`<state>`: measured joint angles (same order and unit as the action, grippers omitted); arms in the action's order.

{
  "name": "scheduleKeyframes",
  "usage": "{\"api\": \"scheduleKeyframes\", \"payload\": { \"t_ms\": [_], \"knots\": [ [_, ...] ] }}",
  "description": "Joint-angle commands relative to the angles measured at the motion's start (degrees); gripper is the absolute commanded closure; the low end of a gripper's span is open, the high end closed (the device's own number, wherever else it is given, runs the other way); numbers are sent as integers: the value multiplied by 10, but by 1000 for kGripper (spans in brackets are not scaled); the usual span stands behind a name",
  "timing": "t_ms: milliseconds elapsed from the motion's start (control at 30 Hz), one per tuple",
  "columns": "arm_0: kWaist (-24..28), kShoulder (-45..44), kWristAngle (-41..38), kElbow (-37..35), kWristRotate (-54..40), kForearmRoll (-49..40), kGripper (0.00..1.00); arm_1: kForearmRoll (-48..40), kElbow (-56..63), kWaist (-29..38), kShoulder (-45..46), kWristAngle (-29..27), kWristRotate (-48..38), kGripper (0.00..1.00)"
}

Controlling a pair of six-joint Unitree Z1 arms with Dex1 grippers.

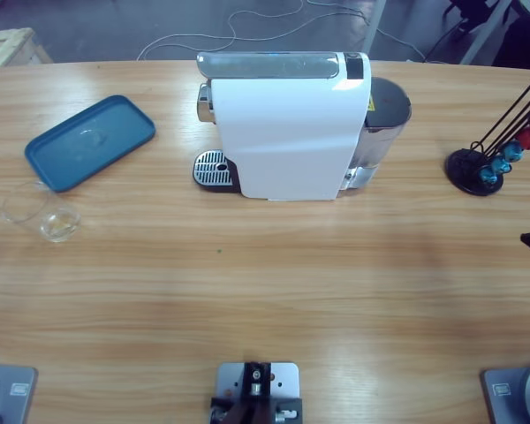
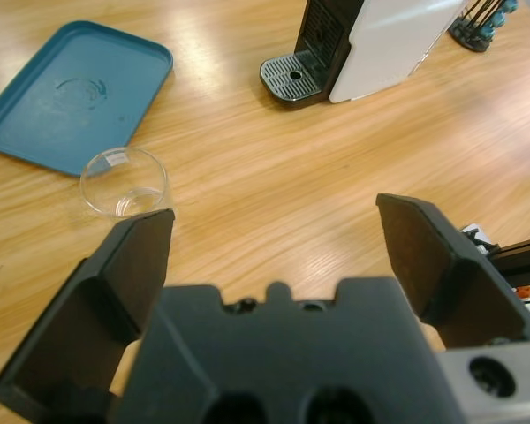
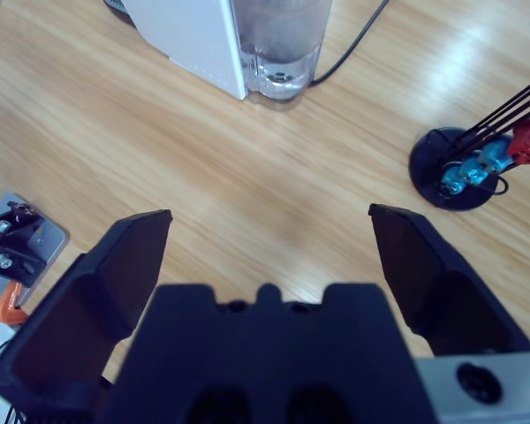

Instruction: Pour coffee

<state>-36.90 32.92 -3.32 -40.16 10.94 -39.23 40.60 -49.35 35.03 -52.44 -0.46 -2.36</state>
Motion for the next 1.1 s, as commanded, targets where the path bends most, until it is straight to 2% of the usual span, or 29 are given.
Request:
{"api": "scheduleKeyframes", "payload": {
  "t_ms": [33, 200, 300, 367, 433, 533, 633, 700, 867, 1100],
  "knots": [
    [-5, 21, 6, 14, -5, 6, 0, -6, 19, 4, 7, -9, 9, 0],
    [-5, 34, -6, 7, 7, 5, 0, -5, 19, 3, 7, -8, 10, 0],
    [-5, 73, -49, -70, 46, -11, 0, -5, 19, 4, 7, -8, 10, 0],
    [0, 132, -58, -139, 82, -13, 0, -7, 19, 4, 3, -8, 10, 0],
    [37, 230, -123, -199, 164, -13, 0, -37, 36, 4, -1, -2, 12, 0],
    [108, 371, -241, -242, 226, -7, 0, -39, 36, 4, -17, 1, 16, 0],
    [145, 452, -280, -258, 272, 43, 0, -39, 36, 4, -16, 1, 16, 0],
    [148, 503, -309, -263, 305, 96, 0, -39, 36, 4, -18, 2, 17, 0],
    [147, 608, -426, -306, 306, 148, 11, -39, 34, 5, -27, 3, 19, 0],
    [137, 682, -471, -344, 317, 203, 32, -38, 32, 5, -33, 3, 19, 0]
  ]
}}
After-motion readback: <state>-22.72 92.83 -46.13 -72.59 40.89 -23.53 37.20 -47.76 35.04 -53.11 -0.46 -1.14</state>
